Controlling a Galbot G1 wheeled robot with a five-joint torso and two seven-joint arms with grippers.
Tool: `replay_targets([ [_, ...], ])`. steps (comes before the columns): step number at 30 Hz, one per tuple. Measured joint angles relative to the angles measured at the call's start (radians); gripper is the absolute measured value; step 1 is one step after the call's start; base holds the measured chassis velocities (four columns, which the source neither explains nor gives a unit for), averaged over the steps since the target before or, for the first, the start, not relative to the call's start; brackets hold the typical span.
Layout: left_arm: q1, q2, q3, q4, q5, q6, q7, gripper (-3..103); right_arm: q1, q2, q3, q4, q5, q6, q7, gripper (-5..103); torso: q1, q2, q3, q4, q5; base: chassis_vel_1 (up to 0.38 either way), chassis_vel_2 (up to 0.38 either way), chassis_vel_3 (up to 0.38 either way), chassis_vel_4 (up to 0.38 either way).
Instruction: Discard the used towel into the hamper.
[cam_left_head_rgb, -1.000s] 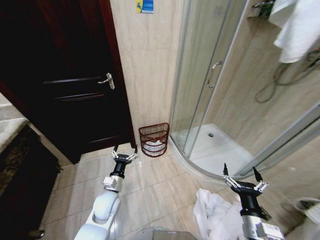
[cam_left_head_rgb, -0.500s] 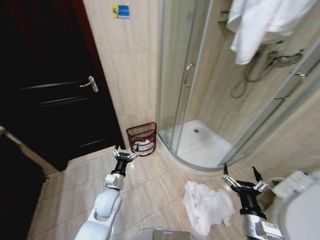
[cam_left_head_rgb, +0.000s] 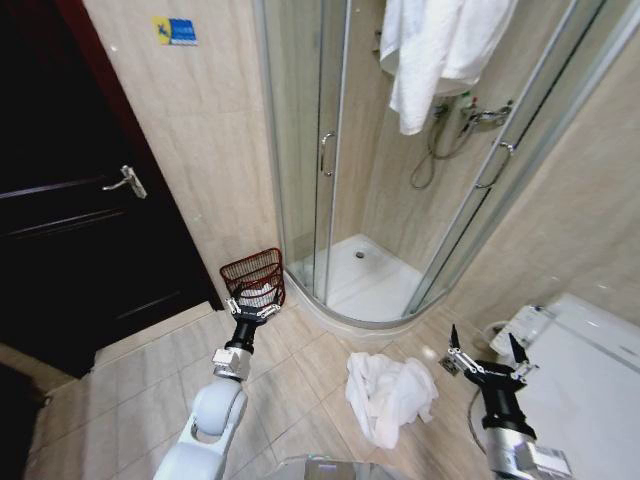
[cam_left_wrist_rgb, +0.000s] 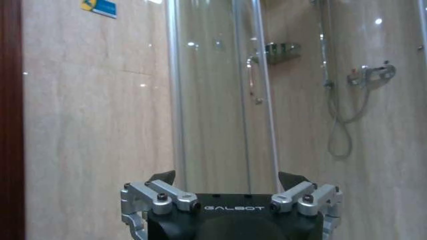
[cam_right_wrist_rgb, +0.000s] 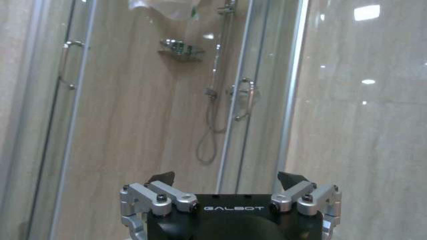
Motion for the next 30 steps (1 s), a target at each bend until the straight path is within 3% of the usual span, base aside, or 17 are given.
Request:
replay_targets([
  [30, -0.01, 0.005, -0.001, 0.01, -0.002, 0.008, 0.0, 100, 0.0, 0.0, 0.002, -0.001, -0.008, 0.001, -0.002, 100, 0.065, 0.141, 0.077, -0.0002, 0.0, -0.005, -0.004, -0.005, -0.004],
])
